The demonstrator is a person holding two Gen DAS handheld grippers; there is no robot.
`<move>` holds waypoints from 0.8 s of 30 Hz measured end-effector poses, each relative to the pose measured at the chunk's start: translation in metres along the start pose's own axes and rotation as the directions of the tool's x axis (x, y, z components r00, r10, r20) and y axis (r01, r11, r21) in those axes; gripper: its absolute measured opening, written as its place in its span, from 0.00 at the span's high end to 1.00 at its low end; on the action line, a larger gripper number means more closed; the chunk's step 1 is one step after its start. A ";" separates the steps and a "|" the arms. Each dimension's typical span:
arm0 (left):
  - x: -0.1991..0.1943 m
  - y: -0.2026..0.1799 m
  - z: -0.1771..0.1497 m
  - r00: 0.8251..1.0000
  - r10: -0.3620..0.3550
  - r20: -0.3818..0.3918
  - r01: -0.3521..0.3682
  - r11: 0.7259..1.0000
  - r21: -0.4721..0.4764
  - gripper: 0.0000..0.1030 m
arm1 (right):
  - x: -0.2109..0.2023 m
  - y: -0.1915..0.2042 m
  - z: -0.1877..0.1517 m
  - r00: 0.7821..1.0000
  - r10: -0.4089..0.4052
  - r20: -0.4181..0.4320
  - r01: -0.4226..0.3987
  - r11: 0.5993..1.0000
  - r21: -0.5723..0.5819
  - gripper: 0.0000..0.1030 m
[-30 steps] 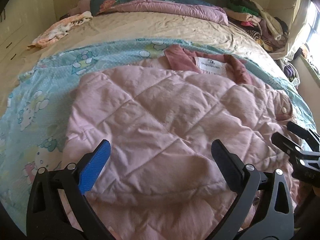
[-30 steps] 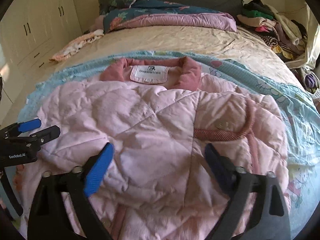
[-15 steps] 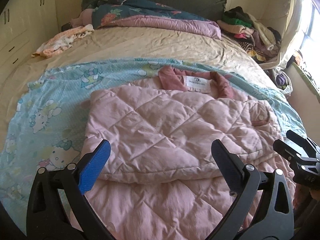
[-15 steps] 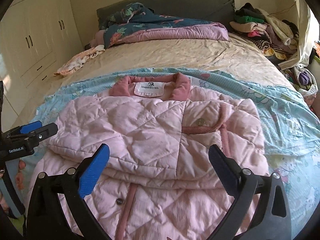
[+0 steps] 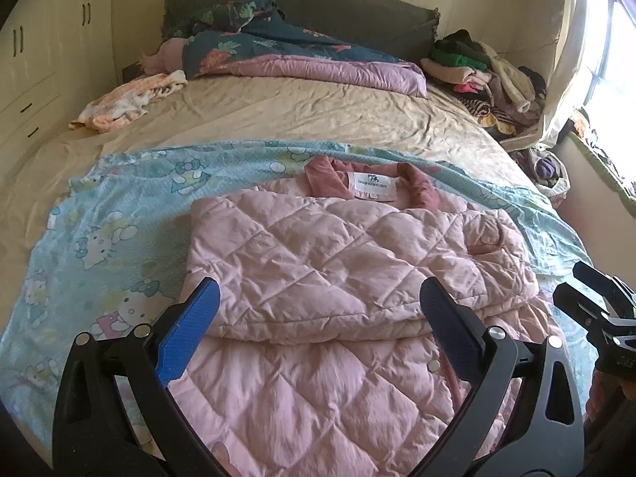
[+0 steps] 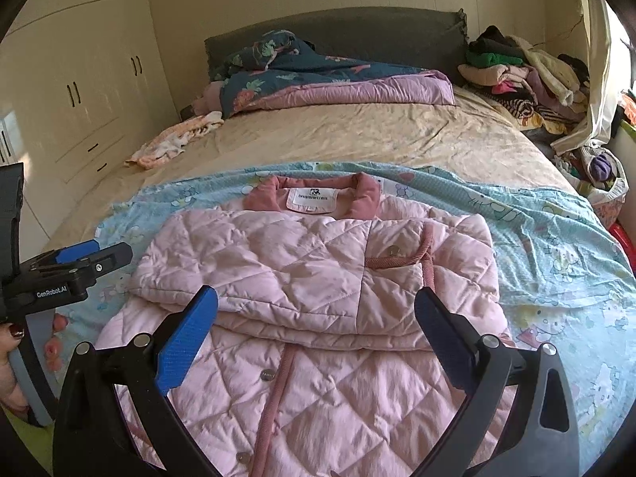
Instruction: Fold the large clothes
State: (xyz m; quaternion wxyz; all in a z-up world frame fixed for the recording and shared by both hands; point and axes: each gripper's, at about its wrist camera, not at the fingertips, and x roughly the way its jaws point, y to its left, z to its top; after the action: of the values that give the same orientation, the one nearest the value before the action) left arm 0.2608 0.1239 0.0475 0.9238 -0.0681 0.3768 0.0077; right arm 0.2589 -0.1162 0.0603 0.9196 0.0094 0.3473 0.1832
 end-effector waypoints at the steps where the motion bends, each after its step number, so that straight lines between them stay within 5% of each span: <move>1: -0.004 0.000 -0.001 1.000 0.000 0.004 0.000 1.000 0.001 0.08 | -0.003 0.000 -0.001 1.000 0.001 0.004 -0.001 1.000 -0.001 0.04; 24: -0.064 -0.013 -0.026 0.996 -0.047 0.076 0.047 0.999 0.002 0.08 | -0.070 -0.004 -0.023 0.996 -0.004 0.093 0.004 1.000 0.004 0.04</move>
State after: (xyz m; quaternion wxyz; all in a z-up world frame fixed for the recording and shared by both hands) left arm 0.1975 0.1102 0.0749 0.9374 -0.0765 0.3395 -0.0115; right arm 0.1972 -0.1462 0.0869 0.9351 0.0188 0.3046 0.1801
